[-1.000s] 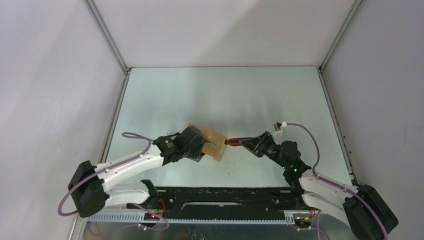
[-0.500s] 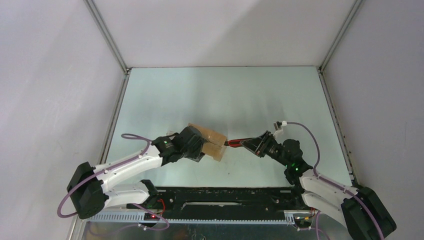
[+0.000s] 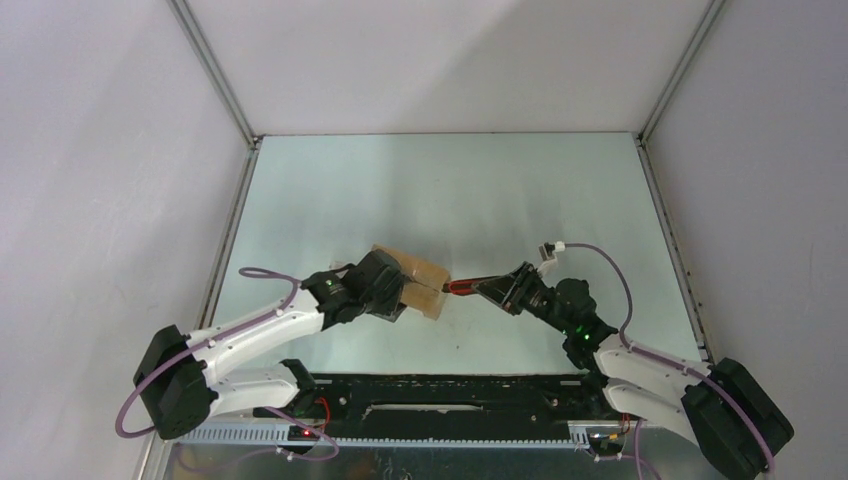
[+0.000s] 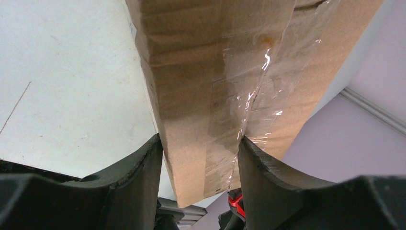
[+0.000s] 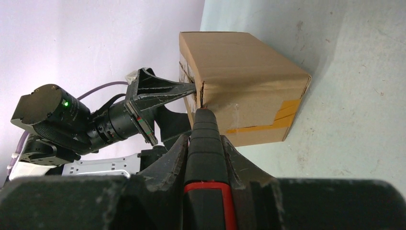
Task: Unpack the express box
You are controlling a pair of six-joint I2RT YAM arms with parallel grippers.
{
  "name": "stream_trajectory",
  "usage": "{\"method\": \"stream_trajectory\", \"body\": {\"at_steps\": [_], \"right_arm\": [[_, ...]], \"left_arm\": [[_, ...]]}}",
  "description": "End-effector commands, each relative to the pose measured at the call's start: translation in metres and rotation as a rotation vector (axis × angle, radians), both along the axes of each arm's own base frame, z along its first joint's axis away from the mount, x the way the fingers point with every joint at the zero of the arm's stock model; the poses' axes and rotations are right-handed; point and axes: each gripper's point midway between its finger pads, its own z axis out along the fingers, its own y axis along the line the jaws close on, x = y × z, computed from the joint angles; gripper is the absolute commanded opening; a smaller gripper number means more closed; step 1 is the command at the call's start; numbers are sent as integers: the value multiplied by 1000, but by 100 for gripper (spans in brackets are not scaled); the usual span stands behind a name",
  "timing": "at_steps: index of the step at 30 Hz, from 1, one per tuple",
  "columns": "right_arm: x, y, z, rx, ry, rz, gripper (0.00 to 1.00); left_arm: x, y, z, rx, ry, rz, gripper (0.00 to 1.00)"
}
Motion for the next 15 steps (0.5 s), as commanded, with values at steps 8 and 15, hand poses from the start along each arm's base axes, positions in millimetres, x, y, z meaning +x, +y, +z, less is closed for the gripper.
{"method": "stream_trajectory", "body": {"at_steps": [8,15], "right_arm": [[-31,14,-11,-21,35,167,0],[-29,20,-11,-39,22,178,0]], "left_arm": [[21,-6,16,-142,-38,149,0],[14,-21,19,-123,-24,38,17]]}}
